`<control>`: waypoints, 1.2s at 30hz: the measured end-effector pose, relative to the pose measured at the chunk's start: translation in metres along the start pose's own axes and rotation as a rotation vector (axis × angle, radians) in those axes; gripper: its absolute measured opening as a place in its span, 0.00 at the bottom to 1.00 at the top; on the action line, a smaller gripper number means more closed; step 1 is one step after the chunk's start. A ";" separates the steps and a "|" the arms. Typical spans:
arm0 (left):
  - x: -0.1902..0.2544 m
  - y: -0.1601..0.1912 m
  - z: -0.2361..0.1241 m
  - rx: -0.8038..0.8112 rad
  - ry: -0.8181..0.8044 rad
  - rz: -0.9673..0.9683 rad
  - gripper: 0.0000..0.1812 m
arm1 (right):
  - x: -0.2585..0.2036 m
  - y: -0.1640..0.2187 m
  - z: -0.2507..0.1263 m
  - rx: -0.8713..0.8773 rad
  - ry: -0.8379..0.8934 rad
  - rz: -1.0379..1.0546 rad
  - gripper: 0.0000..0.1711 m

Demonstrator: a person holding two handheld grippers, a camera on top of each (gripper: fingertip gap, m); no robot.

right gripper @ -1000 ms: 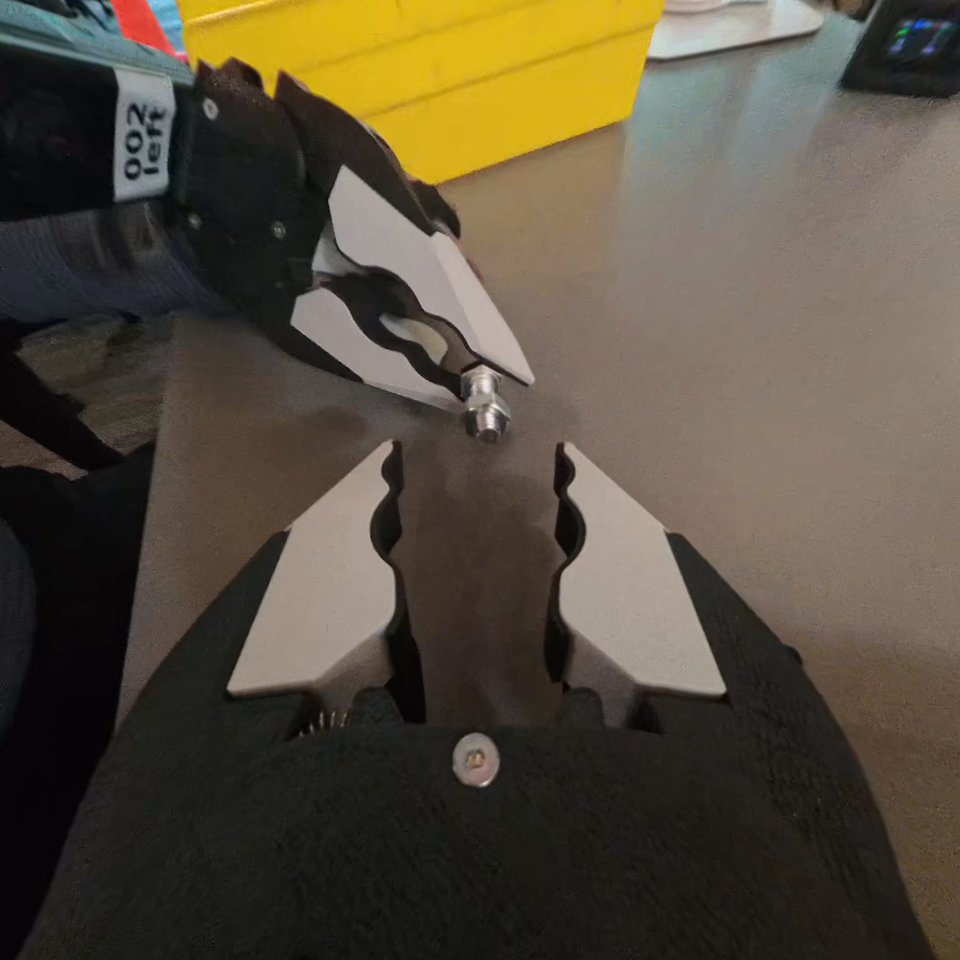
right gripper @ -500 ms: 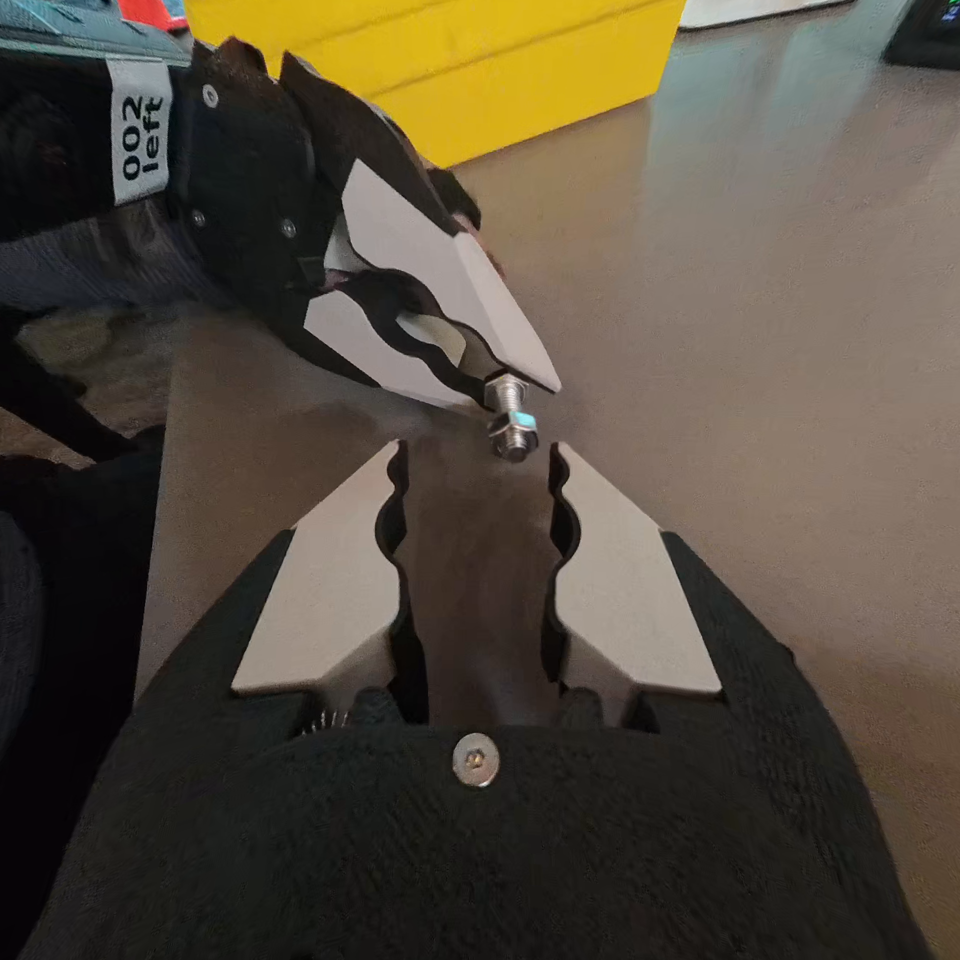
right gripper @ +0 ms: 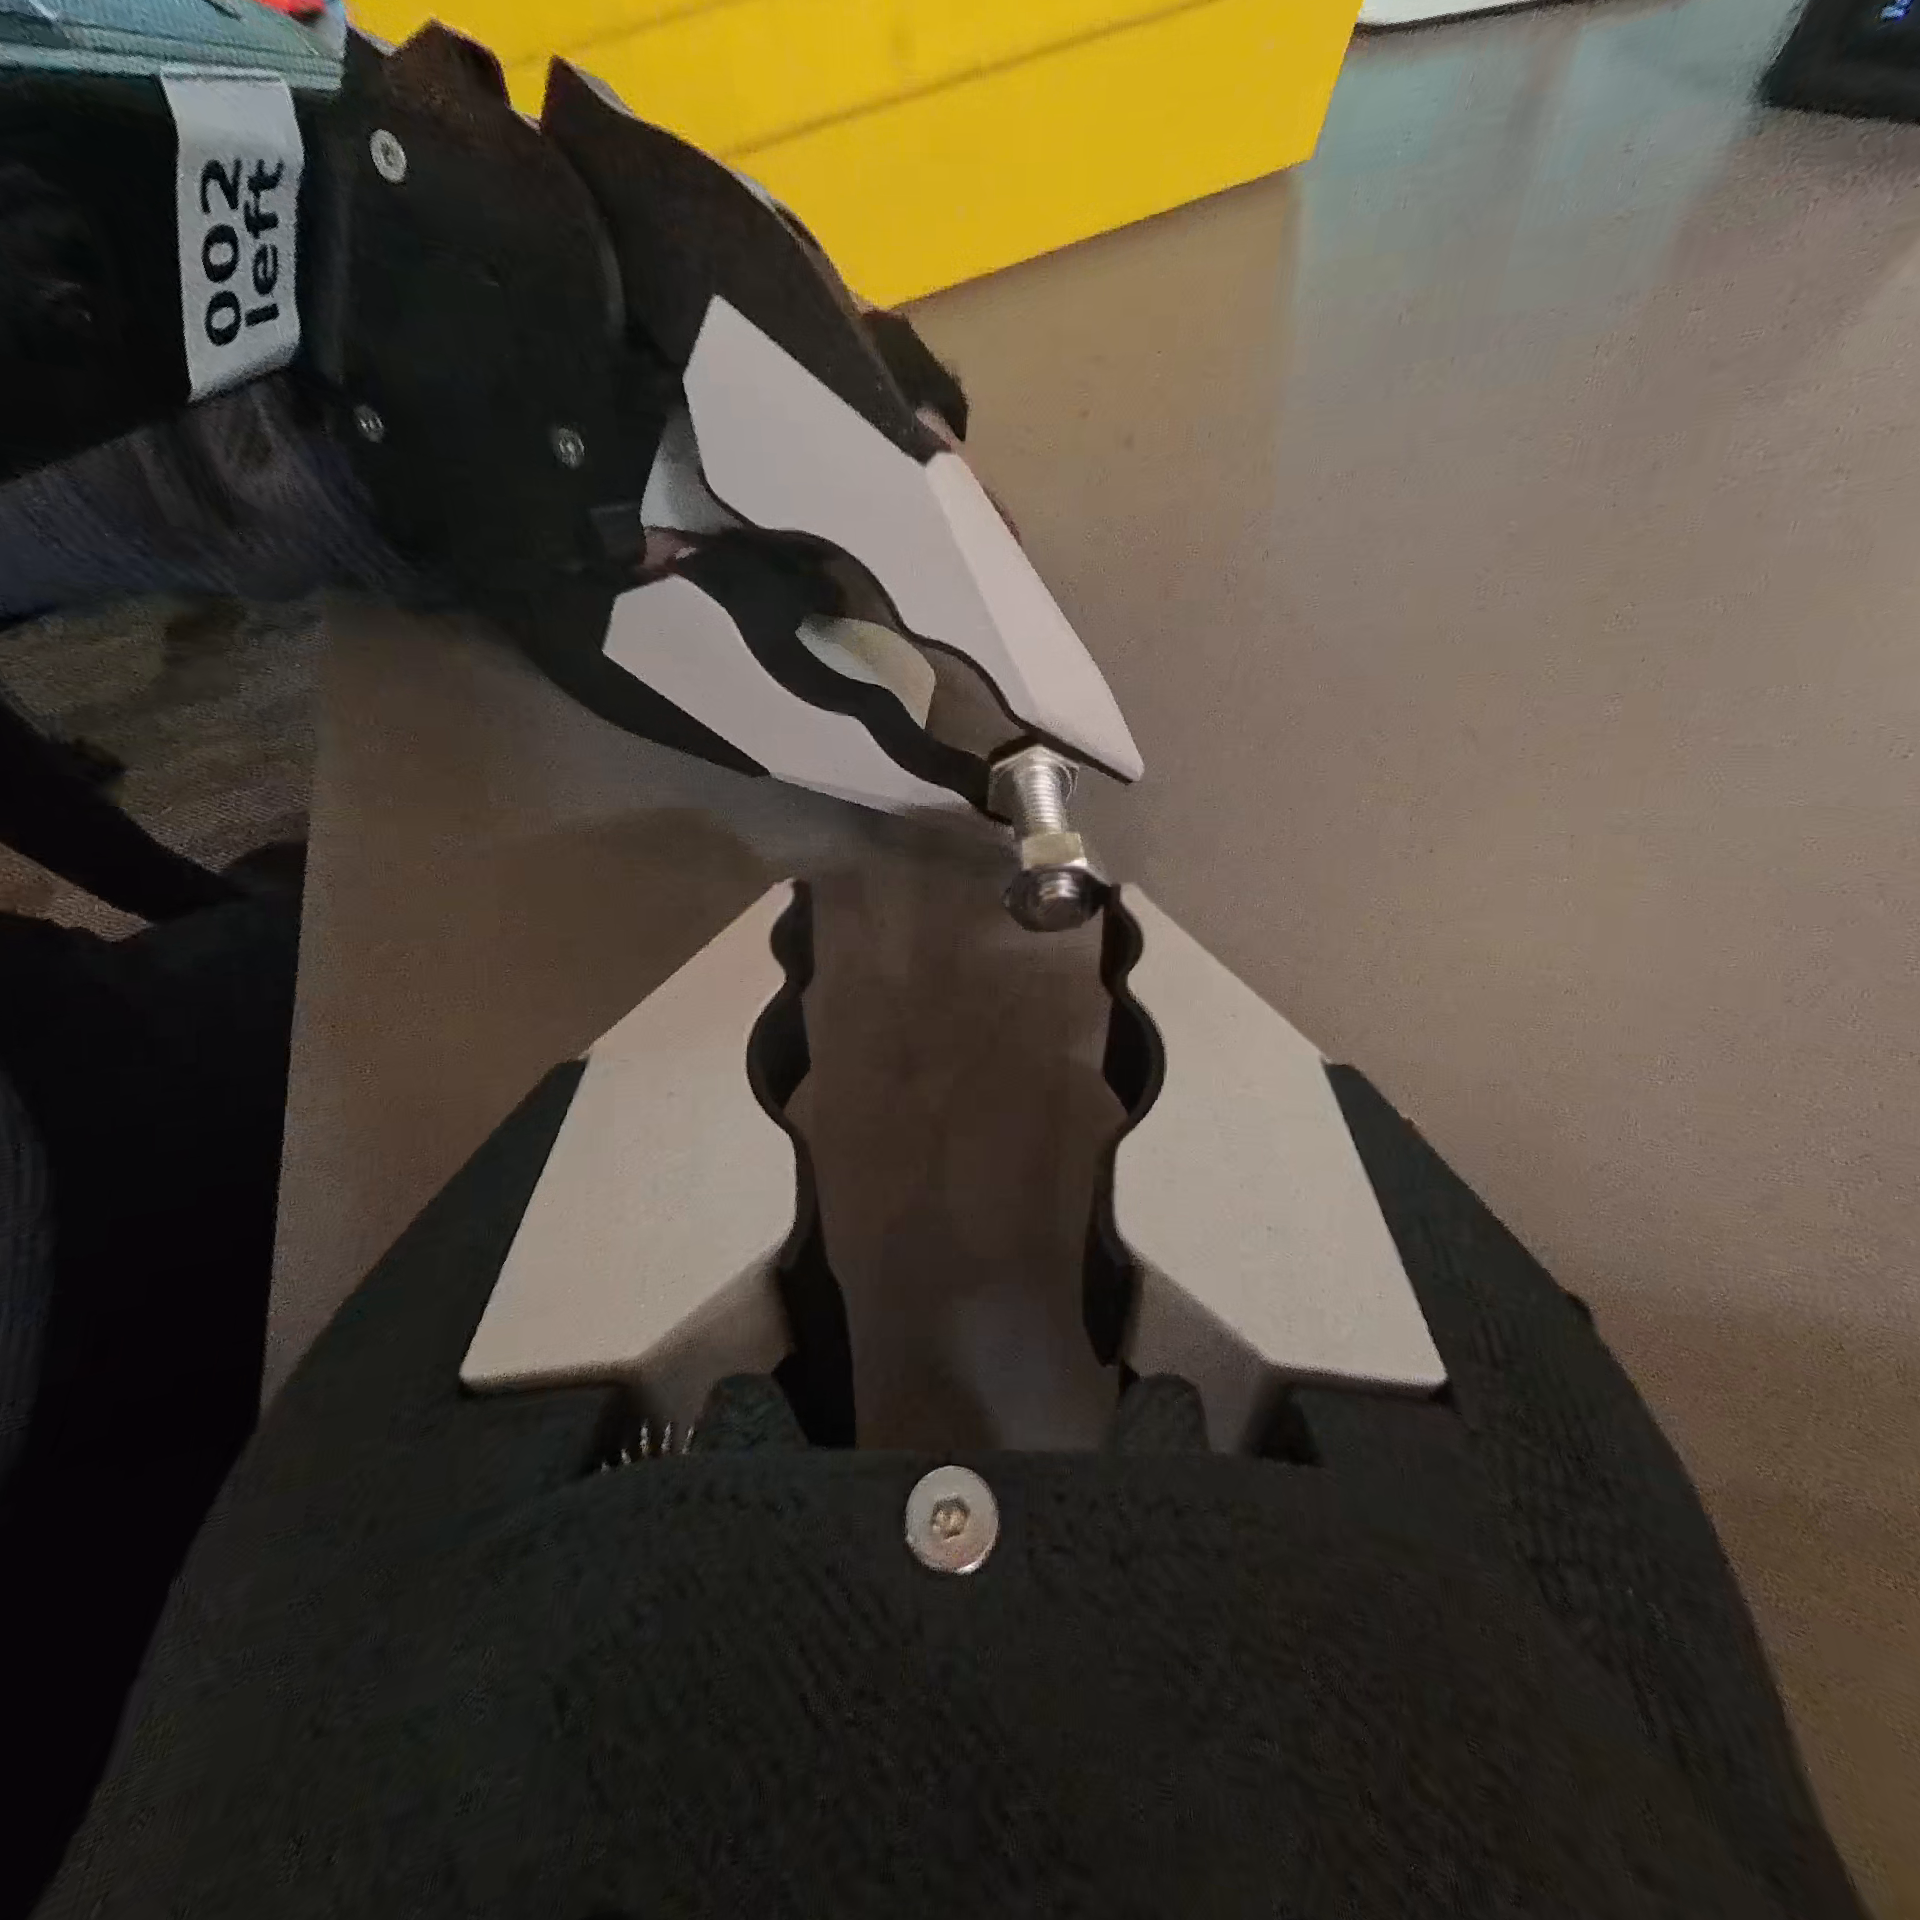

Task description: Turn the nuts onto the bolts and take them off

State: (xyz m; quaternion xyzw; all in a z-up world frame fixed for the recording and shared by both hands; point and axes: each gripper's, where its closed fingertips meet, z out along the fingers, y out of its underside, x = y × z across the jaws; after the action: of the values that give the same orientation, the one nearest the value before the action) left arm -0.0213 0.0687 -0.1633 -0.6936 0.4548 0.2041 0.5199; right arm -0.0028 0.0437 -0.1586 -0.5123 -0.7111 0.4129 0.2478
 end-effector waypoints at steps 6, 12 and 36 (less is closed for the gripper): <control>0.000 0.001 0.002 -0.022 -0.006 0.018 0.09 | -0.012 -0.036 -0.013 0.202 0.069 -0.208 0.31; 0.000 0.001 0.002 -0.020 -0.007 0.018 0.09 | 0.004 0.004 0.001 -0.028 0.045 0.010 0.31; 0.000 0.002 0.004 -0.048 -0.017 0.025 0.08 | 0.010 -0.002 -0.008 0.032 0.070 -0.013 0.23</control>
State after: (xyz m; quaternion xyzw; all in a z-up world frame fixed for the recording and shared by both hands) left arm -0.0226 0.0727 -0.1657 -0.6983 0.4540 0.2275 0.5045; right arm -0.0020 0.0555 -0.1532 -0.5178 -0.6987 0.4044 0.2830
